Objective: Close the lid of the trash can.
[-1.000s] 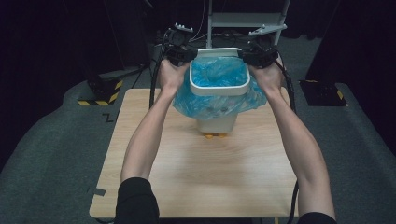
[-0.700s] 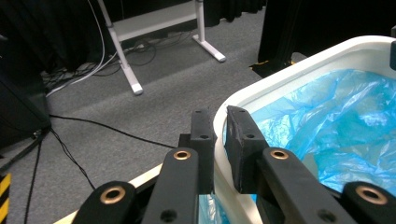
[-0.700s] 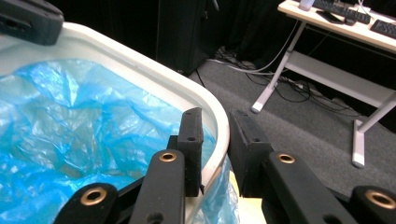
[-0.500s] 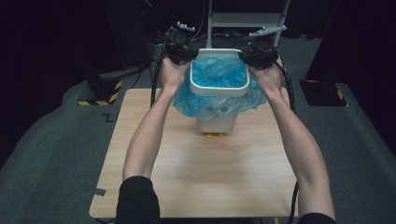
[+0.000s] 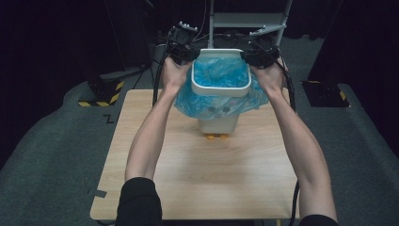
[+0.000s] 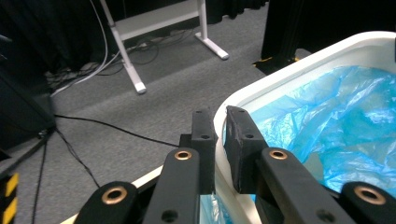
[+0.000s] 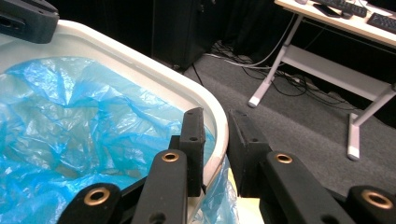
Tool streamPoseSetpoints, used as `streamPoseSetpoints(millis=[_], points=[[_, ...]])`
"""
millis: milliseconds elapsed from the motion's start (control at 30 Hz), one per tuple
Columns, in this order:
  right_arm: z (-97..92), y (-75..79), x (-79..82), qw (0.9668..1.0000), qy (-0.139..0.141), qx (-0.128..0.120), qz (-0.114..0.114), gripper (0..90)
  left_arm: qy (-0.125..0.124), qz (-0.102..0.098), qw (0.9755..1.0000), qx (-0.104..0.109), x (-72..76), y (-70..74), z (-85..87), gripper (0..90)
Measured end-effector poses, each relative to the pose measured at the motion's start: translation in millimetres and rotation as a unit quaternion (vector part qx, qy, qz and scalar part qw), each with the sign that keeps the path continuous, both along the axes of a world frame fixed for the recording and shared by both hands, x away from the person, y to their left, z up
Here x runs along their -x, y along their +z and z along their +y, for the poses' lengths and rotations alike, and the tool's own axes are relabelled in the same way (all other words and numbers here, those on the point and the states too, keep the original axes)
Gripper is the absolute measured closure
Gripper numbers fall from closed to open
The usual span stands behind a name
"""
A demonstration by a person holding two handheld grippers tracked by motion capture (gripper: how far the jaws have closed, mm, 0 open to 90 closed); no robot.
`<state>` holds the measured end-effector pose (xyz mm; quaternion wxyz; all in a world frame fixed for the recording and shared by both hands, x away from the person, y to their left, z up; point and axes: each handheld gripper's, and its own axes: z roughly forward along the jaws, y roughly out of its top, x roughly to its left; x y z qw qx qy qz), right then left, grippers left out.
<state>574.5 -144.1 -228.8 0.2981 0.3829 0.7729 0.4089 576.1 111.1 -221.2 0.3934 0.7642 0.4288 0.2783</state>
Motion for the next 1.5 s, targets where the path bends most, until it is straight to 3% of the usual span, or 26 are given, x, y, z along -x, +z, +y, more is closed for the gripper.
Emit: streamPoseSetpoints(millis=[233,333,500,567,633,933,1033,1100,1133,1200,1300,1500], points=[[3.7,2.0,2.9,0.9998,-0.005,0.015,-0.014,81.0,-0.008,0.01,0.9999,0.003,0.8,5.6,2.7,82.7],[3.3,4.2,0.6,0.9998,-0.006,0.016,-0.007,82.2,-0.009,0.014,0.9999,0.004,-0.5,7.3,2.8,83.1],[4.9,4.9,-1.2,0.9997,-0.009,0.02,-0.006,82.3,-0.008,0.02,0.9997,0.012,-4.8,3.9,4.4,83.1],[5.9,3.7,-2.6,0.9997,-0.009,0.023,-0.002,82.5,-0.008,0.024,0.9997,0.003,-6.0,-1.1,3.6,83.3],[7.9,-0.4,-3.8,0.9995,-0.01,0.03,0.0,82.6,-0.007,0.026,0.9996,0.012,-7.0,-6.6,5.1,83.4],[4.6,-7.9,-1.7,0.9998,-0.004,0.017,-0.003,82.1,-0.01,0.021,0.9995,0.02,-4.6,-11.6,6.9,83.2],[3.5,-8.8,-1.4,0.9999,-0.001,0.013,-0.002,81.4,-0.012,0.026,0.999,0.033,-4.7,-12.5,9.6,82.8],[-0.3,-9.0,-0.9,1.0,0.008,0.0,0.005,79.9,-0.02,0.036,0.9969,0.067,-4.6,-13.6,16.7,81.6],[-0.3,-9.0,-0.9,1.0,0.008,0.0,0.005,79.9,-0.02,0.036,0.9969,0.067,-4.6,-13.6,16.7,80.3],[-2.7,-8.8,0.1,0.9998,0.011,-0.01,0.01,77.4,-0.022,0.041,0.995,0.088,-3.8,-15.0,20.3,76.6],[-6.0,-9.6,1.9,0.9997,0.014,-0.019,0.007,73.8,-0.015,0.035,0.9956,0.086,-0.1,-15.6,22.4,64.0],[-9.7,-10.4,5.3,0.9991,0.022,-0.037,0.007,70.7,-0.011,0.023,0.9946,0.101,11.2,-13.9,30.8,56.5]])
